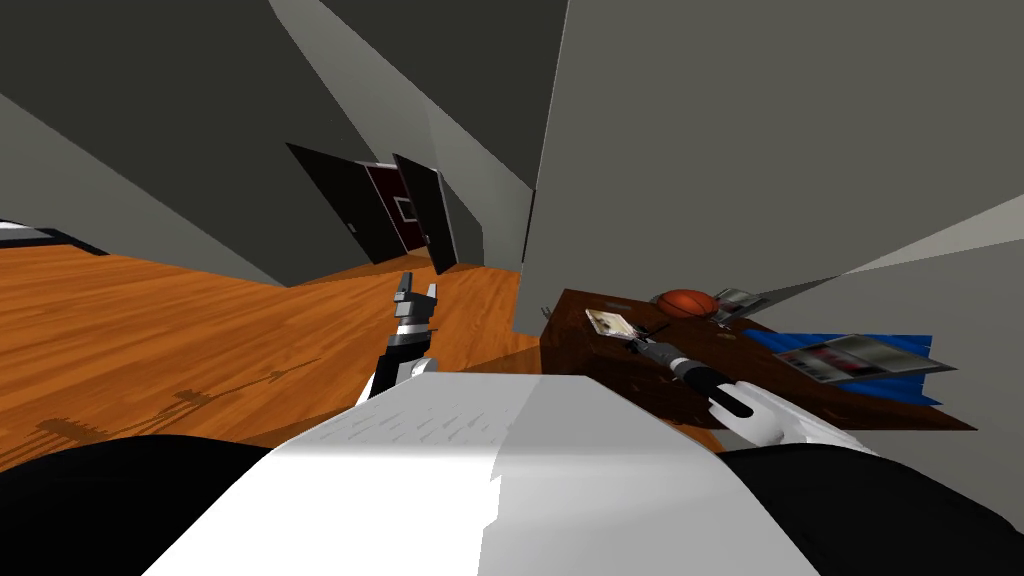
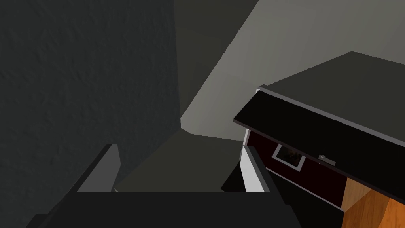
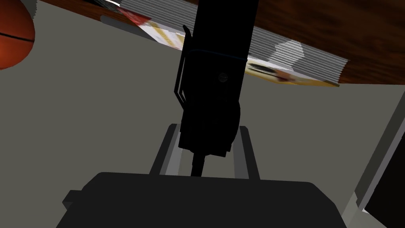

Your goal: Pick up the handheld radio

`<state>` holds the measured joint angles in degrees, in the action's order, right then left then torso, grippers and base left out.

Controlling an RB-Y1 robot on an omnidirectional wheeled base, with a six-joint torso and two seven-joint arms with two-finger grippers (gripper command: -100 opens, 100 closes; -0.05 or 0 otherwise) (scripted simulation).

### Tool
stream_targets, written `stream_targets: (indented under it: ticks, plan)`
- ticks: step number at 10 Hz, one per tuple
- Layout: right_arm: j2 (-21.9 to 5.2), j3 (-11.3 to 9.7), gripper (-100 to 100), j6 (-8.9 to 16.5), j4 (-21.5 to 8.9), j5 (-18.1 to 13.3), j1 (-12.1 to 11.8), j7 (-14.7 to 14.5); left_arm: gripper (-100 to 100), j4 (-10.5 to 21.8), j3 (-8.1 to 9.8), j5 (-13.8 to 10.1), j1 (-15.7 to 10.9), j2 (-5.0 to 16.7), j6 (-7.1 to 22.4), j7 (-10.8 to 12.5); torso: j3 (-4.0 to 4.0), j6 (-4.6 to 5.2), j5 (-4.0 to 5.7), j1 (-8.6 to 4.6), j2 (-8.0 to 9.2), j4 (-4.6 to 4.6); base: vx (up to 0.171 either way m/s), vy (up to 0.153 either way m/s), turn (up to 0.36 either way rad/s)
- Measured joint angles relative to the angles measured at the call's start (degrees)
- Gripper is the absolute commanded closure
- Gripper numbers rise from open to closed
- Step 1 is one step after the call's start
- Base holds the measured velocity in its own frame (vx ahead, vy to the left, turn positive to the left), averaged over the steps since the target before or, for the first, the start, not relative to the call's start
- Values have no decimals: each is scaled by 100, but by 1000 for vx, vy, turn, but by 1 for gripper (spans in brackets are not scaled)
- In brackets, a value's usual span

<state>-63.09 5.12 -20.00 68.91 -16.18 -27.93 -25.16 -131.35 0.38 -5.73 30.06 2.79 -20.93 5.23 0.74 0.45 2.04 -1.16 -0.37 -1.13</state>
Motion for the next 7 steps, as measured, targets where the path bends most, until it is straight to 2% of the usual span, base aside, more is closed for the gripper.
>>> stream_targets:
  ticks: [2,3,5,6,7]
  plan:
    - [22,288,100,90,407,70,-391,-119,0,0,-1,0,-1,0,0,0,4,-17,3,10,-3,-3,40,-4,24]
    - [-11,341,100,98,584,88,-608,-103,0,0,-1,0,-2,0,0,0,-5,-13,4,10,15,-1,80,-14,-120]
    - [48,648,100,150,924,214,-949,-284,0,0,0,0,-1,0,0,0,5,-11,-3,7,-8,-1,100,-14,-57]
    - [40,741,100,169,1097,234,-1121,-307,0,0,-1,0,-1,0,0,0,4,-16,1,11,-3,-2,24,1,20]
    - [45,747,100,172,1208,233,-1254,-316,0,0,-1,0,-2,0,0,0,-3,-15,4,12,12,-1,-4,7,10]
